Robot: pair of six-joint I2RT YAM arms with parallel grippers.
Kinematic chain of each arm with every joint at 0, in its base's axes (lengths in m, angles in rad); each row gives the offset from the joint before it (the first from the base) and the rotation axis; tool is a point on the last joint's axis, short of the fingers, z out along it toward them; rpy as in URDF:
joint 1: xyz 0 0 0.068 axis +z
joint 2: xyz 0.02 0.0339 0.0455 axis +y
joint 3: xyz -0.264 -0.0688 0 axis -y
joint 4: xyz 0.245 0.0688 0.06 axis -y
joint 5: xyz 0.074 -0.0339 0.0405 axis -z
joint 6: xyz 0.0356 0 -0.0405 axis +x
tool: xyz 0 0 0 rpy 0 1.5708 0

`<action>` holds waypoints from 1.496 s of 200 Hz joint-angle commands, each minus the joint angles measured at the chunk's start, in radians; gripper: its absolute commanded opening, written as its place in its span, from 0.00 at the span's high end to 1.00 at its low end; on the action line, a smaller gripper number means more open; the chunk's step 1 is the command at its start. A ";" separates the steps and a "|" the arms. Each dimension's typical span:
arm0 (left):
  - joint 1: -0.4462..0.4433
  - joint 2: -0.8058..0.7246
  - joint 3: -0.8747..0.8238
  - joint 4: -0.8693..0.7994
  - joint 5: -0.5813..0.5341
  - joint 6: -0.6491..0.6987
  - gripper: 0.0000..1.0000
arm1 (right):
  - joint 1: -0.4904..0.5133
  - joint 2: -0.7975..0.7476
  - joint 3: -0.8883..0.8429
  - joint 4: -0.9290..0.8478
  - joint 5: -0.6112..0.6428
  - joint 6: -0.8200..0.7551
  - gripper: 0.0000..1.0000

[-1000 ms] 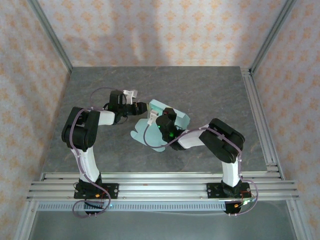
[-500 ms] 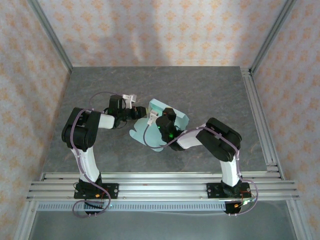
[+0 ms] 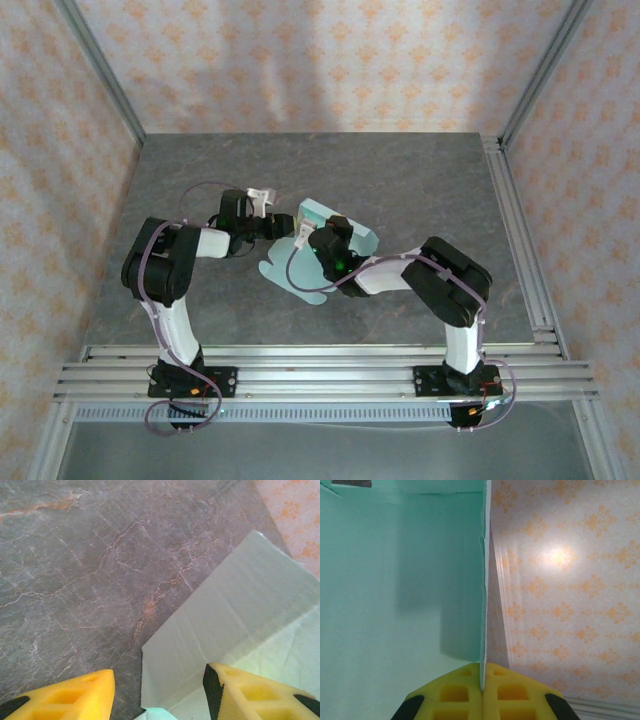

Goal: Fold the paper box

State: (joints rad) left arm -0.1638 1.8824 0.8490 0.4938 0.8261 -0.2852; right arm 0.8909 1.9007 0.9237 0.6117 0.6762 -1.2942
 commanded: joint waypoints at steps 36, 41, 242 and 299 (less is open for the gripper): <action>-0.019 -0.078 -0.037 0.003 0.004 0.046 0.47 | 0.002 0.002 0.033 -0.081 -0.049 0.006 1.00; -0.020 -0.079 -0.036 0.000 0.004 0.047 0.47 | 0.002 0.003 0.035 -0.078 -0.049 0.004 1.00; -0.039 0.003 0.067 -0.104 -0.029 0.060 0.48 | 0.012 -0.103 0.151 -0.464 -0.212 0.270 1.00; -0.059 0.021 0.072 -0.079 -0.049 0.061 0.51 | 0.016 -0.108 0.219 -0.610 -0.272 0.378 1.00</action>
State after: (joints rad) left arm -0.2073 1.8786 0.8894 0.3847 0.8024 -0.2329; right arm 0.8875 1.8111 1.1061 0.1009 0.5030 -0.9859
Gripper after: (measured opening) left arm 0.501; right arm 0.048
